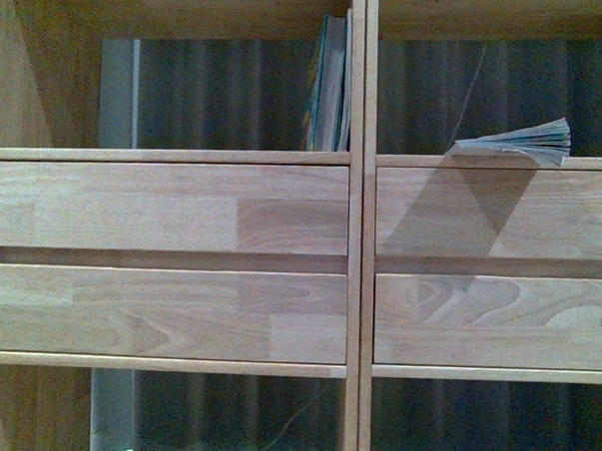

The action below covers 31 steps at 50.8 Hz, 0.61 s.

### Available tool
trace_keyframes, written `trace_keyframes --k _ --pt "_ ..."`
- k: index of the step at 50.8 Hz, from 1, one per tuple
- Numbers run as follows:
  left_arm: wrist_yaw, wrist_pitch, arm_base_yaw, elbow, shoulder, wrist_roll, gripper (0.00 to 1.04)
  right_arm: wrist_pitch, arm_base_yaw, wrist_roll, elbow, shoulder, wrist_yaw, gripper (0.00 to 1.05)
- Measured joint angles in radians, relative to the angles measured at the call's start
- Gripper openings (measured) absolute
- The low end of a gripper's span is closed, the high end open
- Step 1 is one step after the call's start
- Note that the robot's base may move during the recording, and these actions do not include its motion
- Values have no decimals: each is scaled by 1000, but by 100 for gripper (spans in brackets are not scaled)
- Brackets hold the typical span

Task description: Organize books on shelf

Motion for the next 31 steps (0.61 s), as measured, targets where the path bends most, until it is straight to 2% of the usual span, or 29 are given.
trace_keyframes --k 31 --pt "0 0 0 0 0 0 97 0 0 0 0 0 0 98"
